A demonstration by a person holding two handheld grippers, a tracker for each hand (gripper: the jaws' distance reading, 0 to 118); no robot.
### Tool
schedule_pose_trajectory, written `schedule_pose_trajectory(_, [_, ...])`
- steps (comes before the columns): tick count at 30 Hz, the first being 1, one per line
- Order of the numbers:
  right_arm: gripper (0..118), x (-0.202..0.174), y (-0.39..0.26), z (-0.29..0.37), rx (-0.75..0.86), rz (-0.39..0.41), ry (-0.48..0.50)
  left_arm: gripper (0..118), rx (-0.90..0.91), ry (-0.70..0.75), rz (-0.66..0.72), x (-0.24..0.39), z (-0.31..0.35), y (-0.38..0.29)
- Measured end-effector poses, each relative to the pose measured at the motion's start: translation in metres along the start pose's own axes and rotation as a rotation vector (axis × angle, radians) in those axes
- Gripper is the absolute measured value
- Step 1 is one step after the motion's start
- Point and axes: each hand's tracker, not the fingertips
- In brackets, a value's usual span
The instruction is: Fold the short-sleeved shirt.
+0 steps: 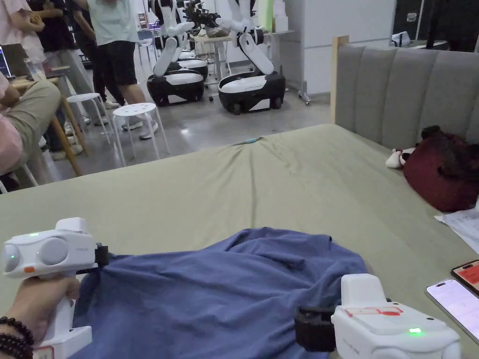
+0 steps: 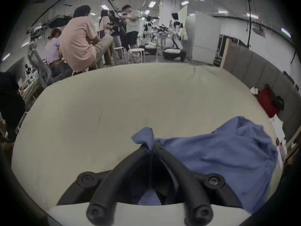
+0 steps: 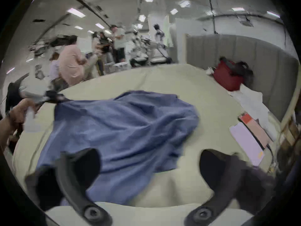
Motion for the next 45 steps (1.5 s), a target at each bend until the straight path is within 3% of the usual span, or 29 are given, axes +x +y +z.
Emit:
schedule_pose_trajectory(2, [95,0.029,0.007,0.011,0.030,-0.054,-0.027,1,0.024,-0.006,-0.003,0.001,0.022,0.004])
schedule_pose_trajectory(3, [90,0.039,0.011,0.011,0.008,-0.084,-0.050,1,0.033,-0.006,-0.009,-0.001,0.028,0.005])
schedule_pose_trajectory(7, [91,0.061,0.011,-0.026,-0.121,-0.017,-0.063,1,0.073,-0.010,-0.045,-0.003,0.052,0.013])
schedule_pose_trajectory(11, [89,0.057,0.013,-0.061,-0.175,-0.024,0.015,1,0.090,-0.024,-0.054,-0.002,0.060,0.017])
schedule_pose_trajectory(16, [43,0.037,0.021,-0.102,-0.185,0.037,0.078,1,0.085,-0.018,-0.083,0.001,0.064,0.014])
schedule_pose_trajectory(18, [3,0.039,0.025,-0.100,-0.148,0.054,0.107,1,0.082,-0.016,-0.087,-0.002,0.067,0.011])
schedule_pose_trajectory(20, [3,0.041,0.029,-0.094,-0.108,0.010,0.145,1,0.080,-0.016,-0.081,-0.004,0.068,0.007])
schedule_pose_trajectory(26, [3,0.037,0.056,-0.063,-0.031,0.018,0.170,1,0.115,-0.035,0.001,-0.020,0.089,0.007])
schedule_pose_trajectory(31, [3,0.012,0.109,-0.018,0.148,0.059,0.230,1,0.193,-0.030,0.012,-0.033,0.124,0.023])
schedule_pose_trajectory(36, [3,-0.020,0.178,0.018,0.309,0.121,0.199,1,0.319,-0.003,0.079,-0.061,0.169,0.053])
schedule_pose_trajectory(45, [3,-0.054,0.307,0.051,0.506,0.148,0.165,1,0.466,0.072,0.154,-0.102,0.231,0.109])
